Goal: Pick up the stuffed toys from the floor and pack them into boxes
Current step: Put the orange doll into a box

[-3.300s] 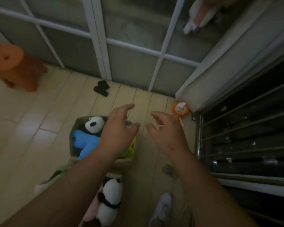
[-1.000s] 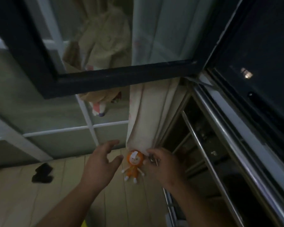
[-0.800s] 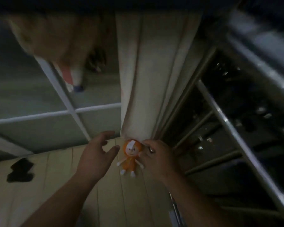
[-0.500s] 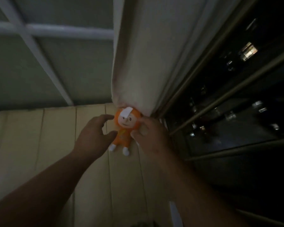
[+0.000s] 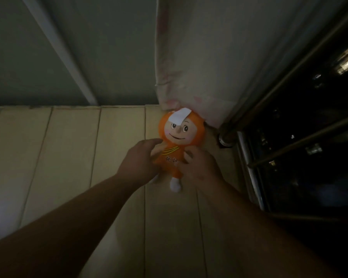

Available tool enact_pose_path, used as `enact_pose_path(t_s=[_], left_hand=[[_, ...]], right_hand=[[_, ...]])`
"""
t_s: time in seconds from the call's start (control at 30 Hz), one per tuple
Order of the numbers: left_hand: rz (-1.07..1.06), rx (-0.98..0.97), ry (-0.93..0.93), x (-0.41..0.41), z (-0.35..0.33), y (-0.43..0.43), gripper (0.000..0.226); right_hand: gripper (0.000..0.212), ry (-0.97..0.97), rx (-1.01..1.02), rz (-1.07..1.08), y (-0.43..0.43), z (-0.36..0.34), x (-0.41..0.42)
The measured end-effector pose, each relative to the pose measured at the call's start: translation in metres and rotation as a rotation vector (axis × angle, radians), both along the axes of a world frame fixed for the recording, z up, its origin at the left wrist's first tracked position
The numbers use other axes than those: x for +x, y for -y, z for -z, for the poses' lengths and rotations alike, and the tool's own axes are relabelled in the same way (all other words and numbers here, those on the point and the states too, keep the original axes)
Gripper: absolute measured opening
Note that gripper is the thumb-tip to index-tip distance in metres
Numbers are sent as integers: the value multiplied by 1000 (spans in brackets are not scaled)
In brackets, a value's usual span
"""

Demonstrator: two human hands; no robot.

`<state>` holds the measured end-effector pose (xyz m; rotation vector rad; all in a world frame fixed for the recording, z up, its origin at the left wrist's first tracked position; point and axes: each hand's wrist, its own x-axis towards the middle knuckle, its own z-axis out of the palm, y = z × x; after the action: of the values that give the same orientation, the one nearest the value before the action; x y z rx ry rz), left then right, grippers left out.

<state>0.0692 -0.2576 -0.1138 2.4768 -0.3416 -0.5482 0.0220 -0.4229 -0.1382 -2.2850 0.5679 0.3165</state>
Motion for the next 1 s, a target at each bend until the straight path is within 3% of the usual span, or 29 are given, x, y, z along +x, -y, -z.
enact_pose_path(t_s=[0.13,0.23,0.3,0.4,0.53,0.77,1.0], left_hand=[[21,17,-39,3,26,11,76],[57,16,-50,4,34,21,71],[98,29,-68,9,43,26,76],[185,147,-111,15,60,29,84],[212,300,-94,9,60,25,57],[73,58,-209,-4,46,2,24],[14,-28,-273,-7,15,-25,28]], right_hand=[[65,-89,-110,-1,4,26,10],[62,-146,-149,3,11,35,12],[60,-160,-74,8,13,39,13],[67,-150,200,83,6,43,11],[56,-83,273,66,-2,41,4],[51,-85,367,88,-14,31,-3],[45,-29,247,12,-31,5,1]])
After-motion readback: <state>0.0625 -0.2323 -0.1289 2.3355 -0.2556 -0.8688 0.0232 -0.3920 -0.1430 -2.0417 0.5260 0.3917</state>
